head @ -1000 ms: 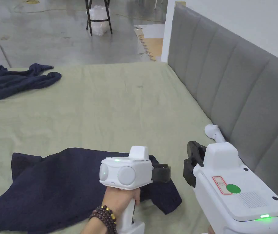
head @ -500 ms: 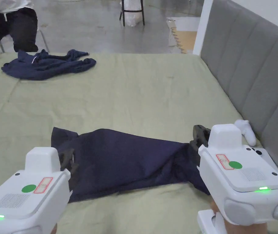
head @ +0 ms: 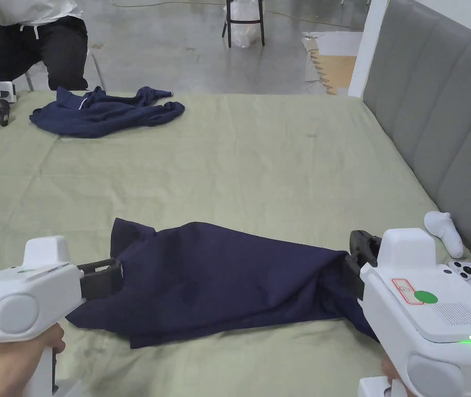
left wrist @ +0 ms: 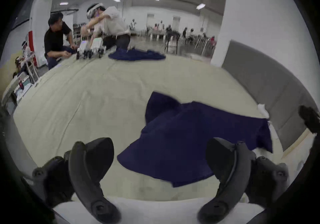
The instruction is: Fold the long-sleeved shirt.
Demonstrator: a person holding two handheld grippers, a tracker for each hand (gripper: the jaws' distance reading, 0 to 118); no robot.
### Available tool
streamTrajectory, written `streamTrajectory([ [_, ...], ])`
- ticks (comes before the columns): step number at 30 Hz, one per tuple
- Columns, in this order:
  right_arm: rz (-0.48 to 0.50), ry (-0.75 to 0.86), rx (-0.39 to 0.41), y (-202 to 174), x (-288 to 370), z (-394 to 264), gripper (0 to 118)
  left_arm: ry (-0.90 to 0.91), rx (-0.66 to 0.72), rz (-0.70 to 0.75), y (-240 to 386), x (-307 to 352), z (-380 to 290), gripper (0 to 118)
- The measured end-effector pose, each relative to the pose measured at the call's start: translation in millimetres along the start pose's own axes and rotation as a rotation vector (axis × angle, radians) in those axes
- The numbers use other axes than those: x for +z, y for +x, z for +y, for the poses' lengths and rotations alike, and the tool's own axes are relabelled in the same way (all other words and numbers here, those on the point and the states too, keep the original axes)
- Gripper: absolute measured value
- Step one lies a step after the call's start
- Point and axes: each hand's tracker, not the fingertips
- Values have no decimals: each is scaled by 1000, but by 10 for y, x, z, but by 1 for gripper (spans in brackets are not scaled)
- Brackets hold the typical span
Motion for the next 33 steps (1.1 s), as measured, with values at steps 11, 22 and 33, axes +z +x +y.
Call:
streamTrajectory([
  [11, -82, -223, -64, 411, -373, -254, 6, -290, -81, -15, -57, -734, -227, 24],
  [22, -40, -607, 103, 720, -1384, -999, 46, -199, -73, -93, -60, -317, 98, 14],
  [33, -30, -318, 48, 967, -1163, 367, 8, 96, -73, -169, 132, 352, 1155, 13],
])
